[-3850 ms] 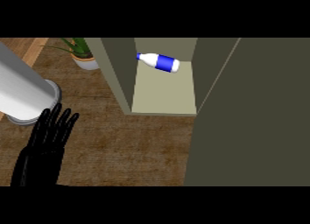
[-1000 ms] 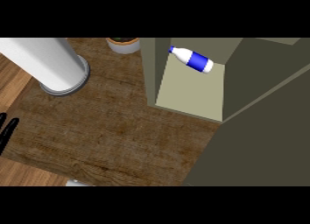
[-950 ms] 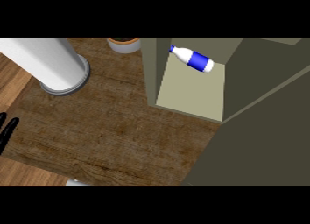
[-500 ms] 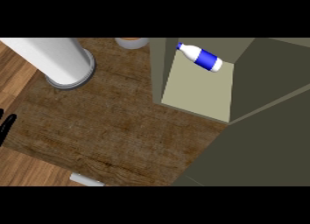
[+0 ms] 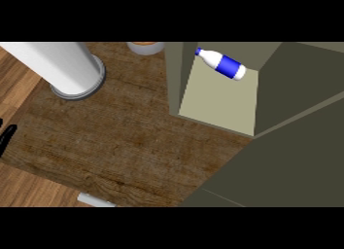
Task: Pick up the bottled water, place it into the cabinet and close the cabinet
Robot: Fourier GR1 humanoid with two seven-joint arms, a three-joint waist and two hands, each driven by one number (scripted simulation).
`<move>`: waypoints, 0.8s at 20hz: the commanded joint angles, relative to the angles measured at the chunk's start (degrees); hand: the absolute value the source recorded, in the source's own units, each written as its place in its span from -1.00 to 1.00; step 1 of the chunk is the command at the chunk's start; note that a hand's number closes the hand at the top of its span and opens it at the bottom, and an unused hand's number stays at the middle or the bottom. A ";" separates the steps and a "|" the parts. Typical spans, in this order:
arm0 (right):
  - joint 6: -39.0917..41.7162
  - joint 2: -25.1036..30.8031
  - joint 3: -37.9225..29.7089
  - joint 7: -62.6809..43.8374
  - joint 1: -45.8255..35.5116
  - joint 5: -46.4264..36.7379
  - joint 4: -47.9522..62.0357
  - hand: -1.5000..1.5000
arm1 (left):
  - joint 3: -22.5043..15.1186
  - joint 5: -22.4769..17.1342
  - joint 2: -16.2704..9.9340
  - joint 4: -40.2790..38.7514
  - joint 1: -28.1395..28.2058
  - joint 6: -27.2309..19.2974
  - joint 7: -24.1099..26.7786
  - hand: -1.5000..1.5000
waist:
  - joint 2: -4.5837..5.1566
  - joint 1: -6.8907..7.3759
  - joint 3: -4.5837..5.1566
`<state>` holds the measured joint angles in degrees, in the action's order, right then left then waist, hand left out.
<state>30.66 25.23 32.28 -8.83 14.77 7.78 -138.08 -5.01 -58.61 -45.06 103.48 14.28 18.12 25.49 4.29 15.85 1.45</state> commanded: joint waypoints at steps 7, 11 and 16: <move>-5.33 -6.85 -3.04 -12.16 -14.88 0.28 11.27 1.00 | 0.02 -0.69 0.11 -1.82 -0.37 0.43 -0.64 -1.00 | -0.43 -0.16 -0.21; -6.90 -10.40 -4.25 -16.07 -21.65 1.70 18.07 1.00 | 0.32 -0.93 -0.13 -1.99 -1.10 0.81 -0.80 -1.00 | -0.66 -0.40 -0.39; -9.11 -15.73 -6.56 -19.28 -30.66 2.66 26.73 1.00 | 0.77 -1.36 0.13 -3.01 -0.67 1.33 -0.49 -1.00 | -0.92 0.00 -0.58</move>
<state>26.10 14.68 27.05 -24.21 -9.08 11.43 -119.11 -4.80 -59.48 -44.93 101.35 13.60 18.94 24.83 3.45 15.75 1.01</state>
